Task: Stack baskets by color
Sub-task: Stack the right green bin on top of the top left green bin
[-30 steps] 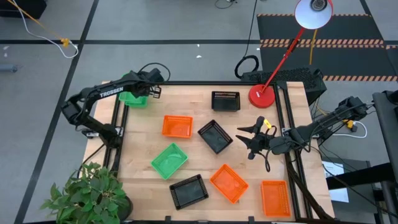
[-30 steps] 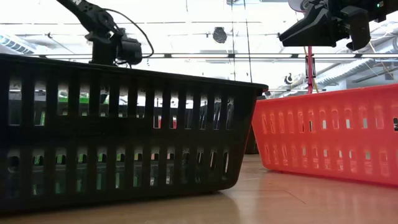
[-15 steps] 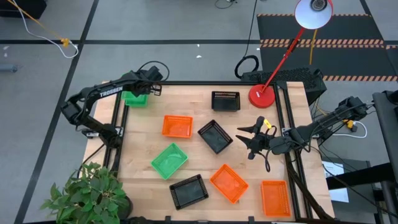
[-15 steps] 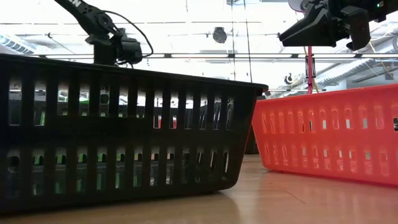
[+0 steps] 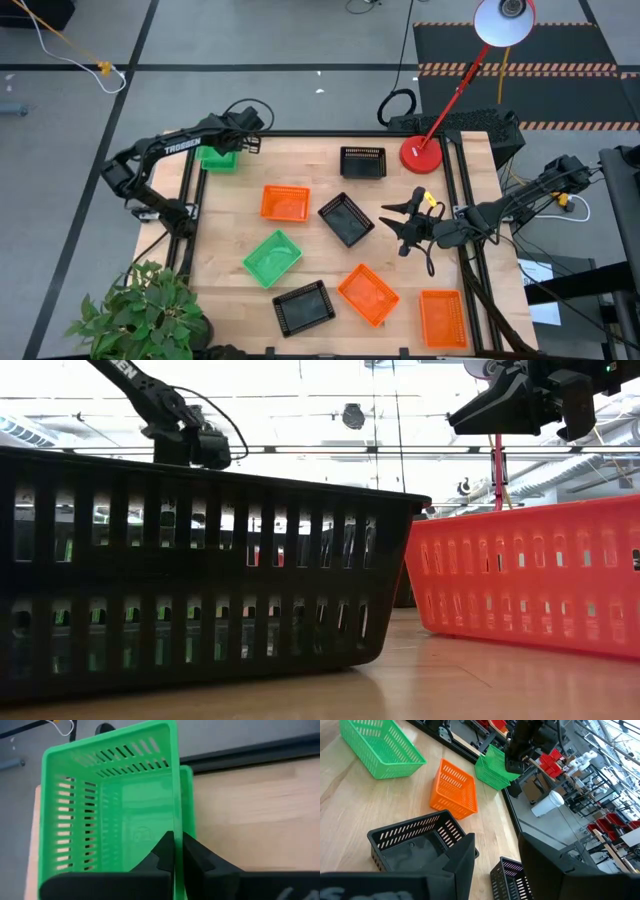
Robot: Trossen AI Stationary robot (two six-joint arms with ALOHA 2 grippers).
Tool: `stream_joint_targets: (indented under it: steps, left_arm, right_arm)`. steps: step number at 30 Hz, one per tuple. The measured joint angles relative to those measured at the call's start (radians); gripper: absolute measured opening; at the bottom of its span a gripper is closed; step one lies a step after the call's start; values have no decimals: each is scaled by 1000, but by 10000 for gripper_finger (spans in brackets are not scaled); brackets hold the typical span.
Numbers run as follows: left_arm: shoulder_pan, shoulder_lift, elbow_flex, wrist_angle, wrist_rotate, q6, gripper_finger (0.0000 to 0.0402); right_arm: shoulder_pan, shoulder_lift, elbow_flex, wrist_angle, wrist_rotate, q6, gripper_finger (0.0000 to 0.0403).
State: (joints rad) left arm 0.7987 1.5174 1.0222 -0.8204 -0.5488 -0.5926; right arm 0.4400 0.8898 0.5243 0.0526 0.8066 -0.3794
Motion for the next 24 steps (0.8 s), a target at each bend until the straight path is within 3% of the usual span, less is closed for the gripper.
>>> stream_joint_targets:
  steps: [4,10,24]
  left_arm:
    - [5,43,0,2,-2,3,11]
    - [12,84,0,12,-2,-10,42]
    - [14,95,0,12,33,4,47]
  right_arm:
    - [0,0,0,0,0,0,146]
    - [0,0,0,0,0,-2,146]
    - [0,0,0,0,0,-3,146]
